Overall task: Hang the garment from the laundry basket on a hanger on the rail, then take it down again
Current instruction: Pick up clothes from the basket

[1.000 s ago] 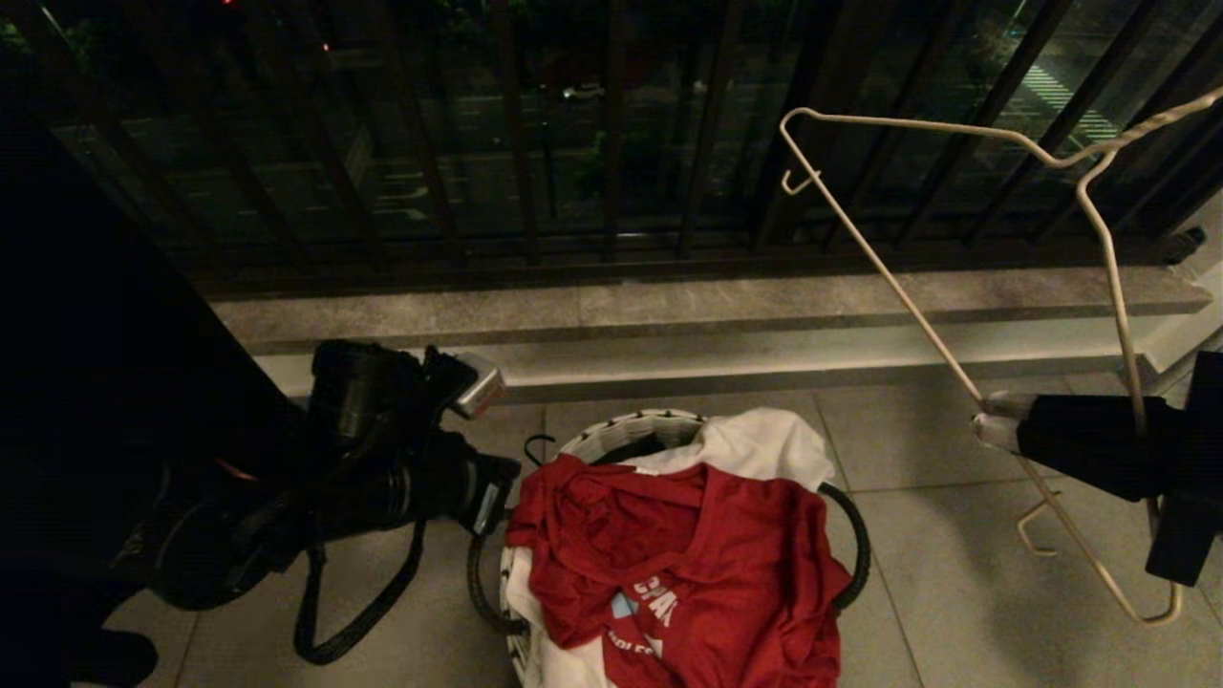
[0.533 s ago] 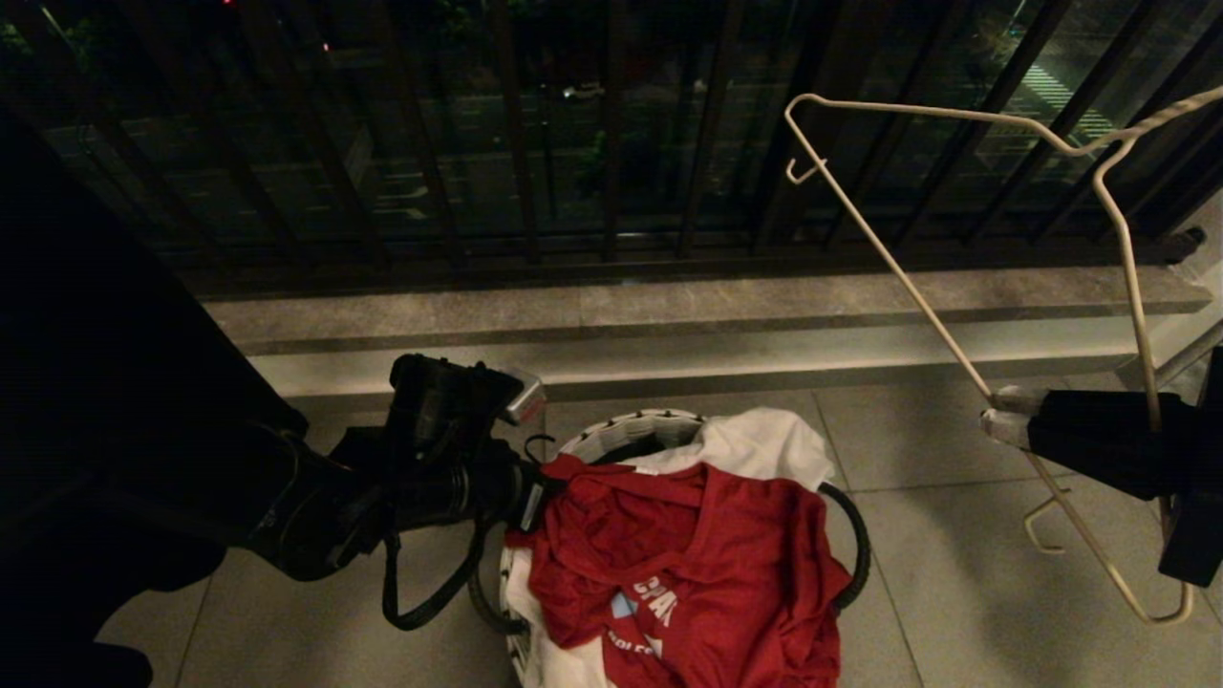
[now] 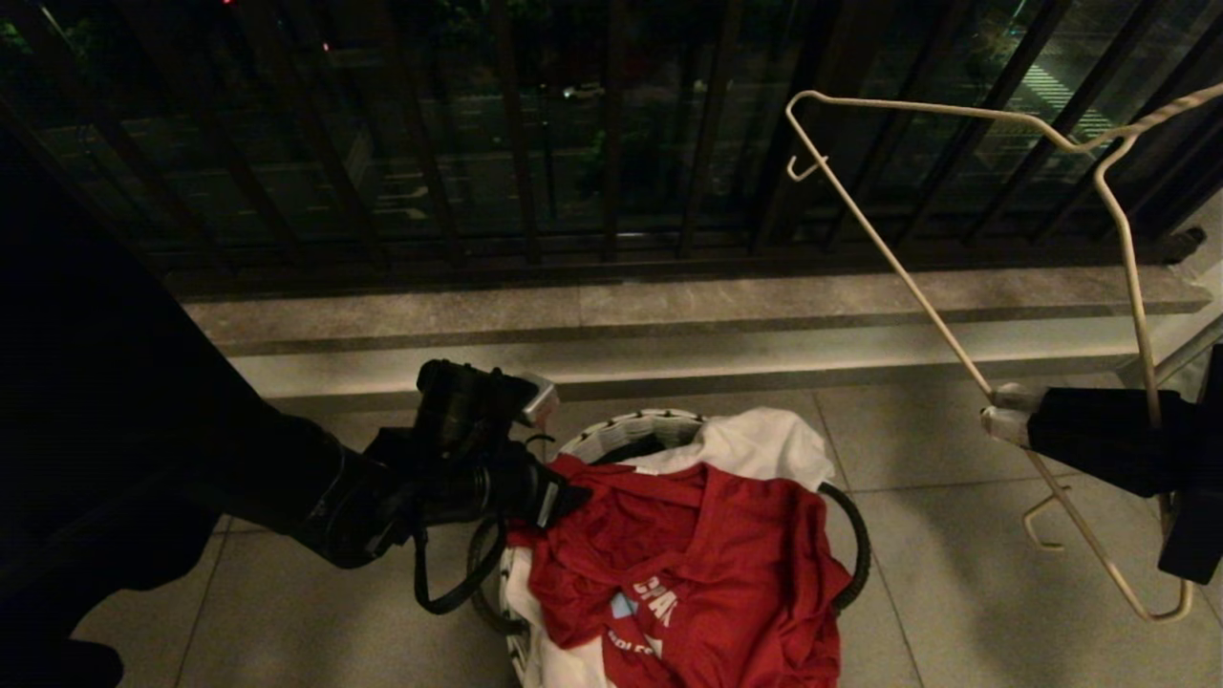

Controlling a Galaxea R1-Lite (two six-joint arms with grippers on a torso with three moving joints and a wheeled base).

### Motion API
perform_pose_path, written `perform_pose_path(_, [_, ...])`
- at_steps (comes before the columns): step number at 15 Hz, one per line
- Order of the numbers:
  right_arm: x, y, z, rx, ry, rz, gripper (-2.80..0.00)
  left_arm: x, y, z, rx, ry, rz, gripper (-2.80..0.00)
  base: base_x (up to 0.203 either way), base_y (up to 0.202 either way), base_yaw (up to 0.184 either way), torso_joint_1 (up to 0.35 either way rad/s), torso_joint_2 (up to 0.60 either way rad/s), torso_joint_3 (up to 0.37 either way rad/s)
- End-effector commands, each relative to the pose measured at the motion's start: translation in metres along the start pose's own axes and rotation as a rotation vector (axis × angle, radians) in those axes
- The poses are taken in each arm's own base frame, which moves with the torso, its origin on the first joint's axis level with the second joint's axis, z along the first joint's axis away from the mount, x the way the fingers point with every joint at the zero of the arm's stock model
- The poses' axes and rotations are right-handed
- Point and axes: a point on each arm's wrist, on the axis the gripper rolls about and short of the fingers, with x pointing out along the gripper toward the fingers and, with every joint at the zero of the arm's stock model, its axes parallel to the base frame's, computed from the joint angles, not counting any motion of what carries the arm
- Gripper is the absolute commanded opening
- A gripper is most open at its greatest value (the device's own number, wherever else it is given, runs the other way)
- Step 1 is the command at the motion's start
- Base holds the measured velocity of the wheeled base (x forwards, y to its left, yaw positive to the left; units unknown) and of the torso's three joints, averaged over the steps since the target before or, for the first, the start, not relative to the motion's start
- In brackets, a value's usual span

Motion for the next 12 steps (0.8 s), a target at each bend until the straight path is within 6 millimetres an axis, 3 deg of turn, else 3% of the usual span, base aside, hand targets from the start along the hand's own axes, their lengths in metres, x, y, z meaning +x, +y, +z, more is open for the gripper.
perform_pose_path(1, [0.002, -0.001, 0.000, -0.001, 0.002, 0.004, -2.80, 0.006, -0.001, -0.003, -0.006, 0.012, -0.005, 0.00, 0.000, 0.000, 0.000, 0.000, 0.00, 0.000])
perform_pose_path(5, [0.002, -0.001, 0.000, 0.001, 0.003, 0.004, -2.80, 0.007, -0.012, -0.003, -0.008, 0.011, -0.025, 0.00, 0.000, 0.000, 0.000, 0.000, 0.00, 0.000])
perform_pose_path(8, [0.002, -0.001, 0.000, 0.000, 0.003, 0.004, -2.80, 0.020, -0.023, -0.005, 0.023, 0.028, 0.109, 0.00, 0.000, 0.000, 0.000, 0.000, 0.00, 0.000])
perform_pose_path(12, [0.002, -0.001, 0.000, -0.001, 0.003, 0.004, -2.80, 0.015, -0.037, 0.000, 0.027, 0.011, 0.084, 0.00, 0.000, 0.000, 0.000, 0.000, 0.00, 0.000])
